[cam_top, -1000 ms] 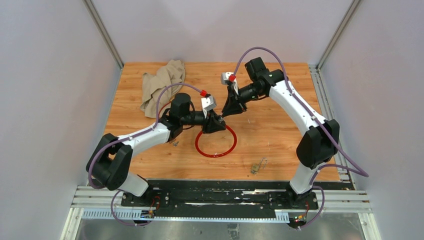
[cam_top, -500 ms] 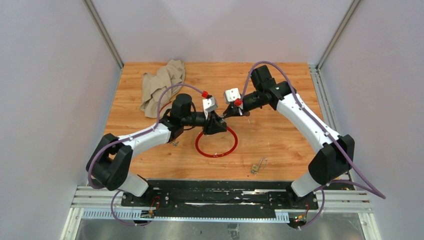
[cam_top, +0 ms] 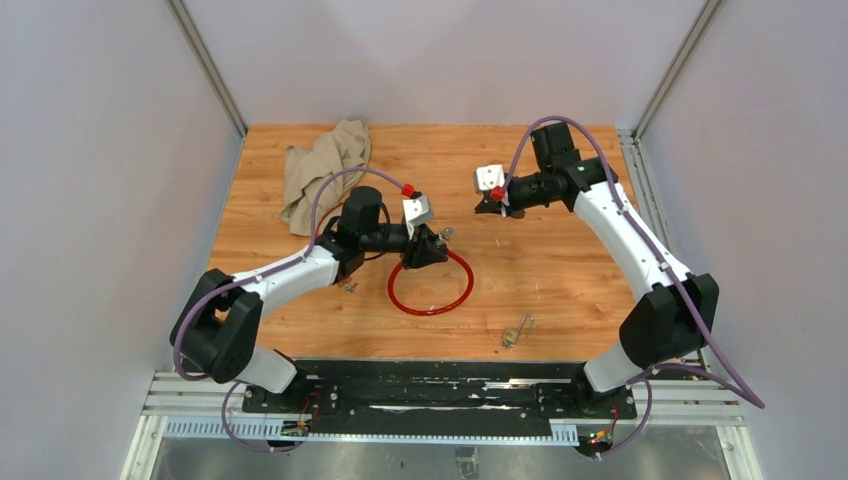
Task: Lock with the key
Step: Lock the lock.
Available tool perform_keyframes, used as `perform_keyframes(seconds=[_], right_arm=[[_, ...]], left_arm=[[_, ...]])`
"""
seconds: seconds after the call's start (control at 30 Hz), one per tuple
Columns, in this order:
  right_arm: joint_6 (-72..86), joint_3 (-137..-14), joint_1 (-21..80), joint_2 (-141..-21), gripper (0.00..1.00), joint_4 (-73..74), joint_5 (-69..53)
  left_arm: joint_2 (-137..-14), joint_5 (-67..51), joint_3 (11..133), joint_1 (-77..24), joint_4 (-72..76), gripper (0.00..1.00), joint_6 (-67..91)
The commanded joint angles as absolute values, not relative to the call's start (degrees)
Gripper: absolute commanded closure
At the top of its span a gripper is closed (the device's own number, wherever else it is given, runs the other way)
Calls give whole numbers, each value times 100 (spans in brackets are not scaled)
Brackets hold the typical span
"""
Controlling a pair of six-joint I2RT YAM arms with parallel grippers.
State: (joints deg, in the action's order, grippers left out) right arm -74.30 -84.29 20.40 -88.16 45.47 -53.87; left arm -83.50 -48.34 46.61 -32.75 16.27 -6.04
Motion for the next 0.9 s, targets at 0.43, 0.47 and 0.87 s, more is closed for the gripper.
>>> perform_keyframes(seconds=[0.43, 0.47, 0.87], right_arm=[[-5593, -9503, 2572, -9723, 26, 5946, -6295], [-5608, -9547, 2609, -9789, 26, 5955, -6204], [-6116, -9935, 3048, -10184, 67, 6025, -5457]], left_arm=[[-8200, -4820, 4885, -3321, 1019, 100, -976], [-8196, -4817, 4896, -3327, 1014, 100, -982], [-8271, -4859, 4910, -3401, 897, 100, -1056]])
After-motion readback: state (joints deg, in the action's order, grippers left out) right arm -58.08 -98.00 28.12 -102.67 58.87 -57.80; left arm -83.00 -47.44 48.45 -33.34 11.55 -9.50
